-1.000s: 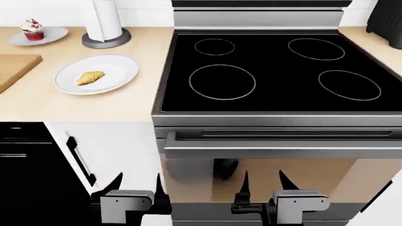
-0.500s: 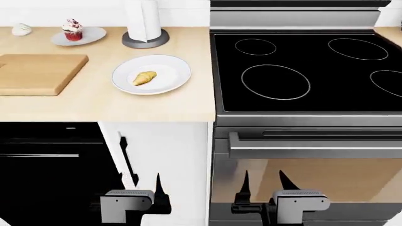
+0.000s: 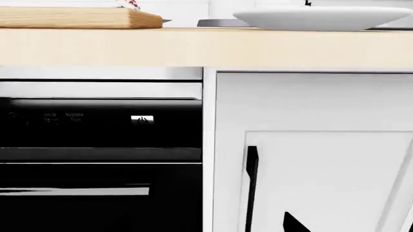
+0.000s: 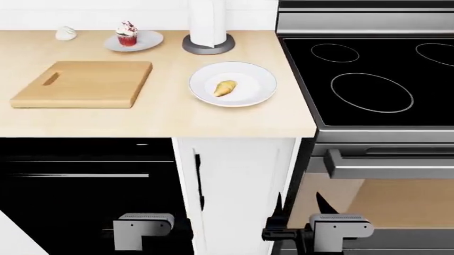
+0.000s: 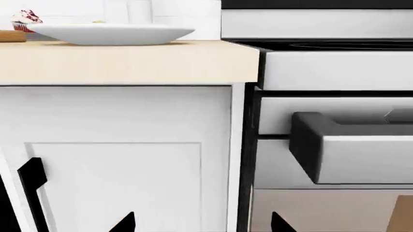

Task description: From the different types of pastries on the counter, select a croissant and place it on the cutting board. Then retrieve a jar of jam from the cabinet and place it alongside the croissant on the cutting board.

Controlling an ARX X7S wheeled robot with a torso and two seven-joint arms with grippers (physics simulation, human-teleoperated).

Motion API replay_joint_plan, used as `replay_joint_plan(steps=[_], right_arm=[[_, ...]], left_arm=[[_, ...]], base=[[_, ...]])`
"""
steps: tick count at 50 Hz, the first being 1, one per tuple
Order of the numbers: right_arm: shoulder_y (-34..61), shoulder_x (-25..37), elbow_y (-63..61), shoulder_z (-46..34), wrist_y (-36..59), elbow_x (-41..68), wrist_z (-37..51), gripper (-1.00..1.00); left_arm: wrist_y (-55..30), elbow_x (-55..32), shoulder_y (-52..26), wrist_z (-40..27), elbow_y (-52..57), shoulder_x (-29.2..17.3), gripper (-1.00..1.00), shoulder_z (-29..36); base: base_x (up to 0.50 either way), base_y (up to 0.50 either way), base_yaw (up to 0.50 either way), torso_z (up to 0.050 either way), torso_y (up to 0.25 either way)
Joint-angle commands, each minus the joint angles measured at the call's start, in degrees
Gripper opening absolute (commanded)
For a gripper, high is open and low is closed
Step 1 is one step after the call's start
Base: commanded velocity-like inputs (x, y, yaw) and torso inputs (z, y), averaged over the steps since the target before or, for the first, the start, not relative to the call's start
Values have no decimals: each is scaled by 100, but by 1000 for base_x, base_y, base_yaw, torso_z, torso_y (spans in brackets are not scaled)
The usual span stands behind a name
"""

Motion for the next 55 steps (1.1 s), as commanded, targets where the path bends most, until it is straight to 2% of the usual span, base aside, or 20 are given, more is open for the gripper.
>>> replay_joint_plan(steps=[1, 32, 45, 49, 55], right_arm=[[-14, 48, -20, -38, -3, 58, 48, 100], [-15, 125, 7, -125, -106, 213, 143, 100], [12, 220, -133, -152, 59, 265, 178, 100], [116, 502, -983, -60, 1123, 832, 34, 100], [750, 1264, -2765, 311, 3637, 2108, 195, 100]], left_arm=[[0, -41, -17, -53, -13, -36, 100, 47], [75, -110, -13, -154, -6, -139, 100, 178], [364, 51, -40, -160, -84, -206, 100, 319], [-408, -157, -205, 214, 515, -521, 100, 482], [-2071, -560, -1162, 692, 1668, -1158, 100, 479]], base=[[0, 500, 0, 0, 0], [0, 500, 0, 0, 0], [0, 0, 0, 0, 0], [0, 0, 0, 0, 0], [0, 0, 0, 0, 0]])
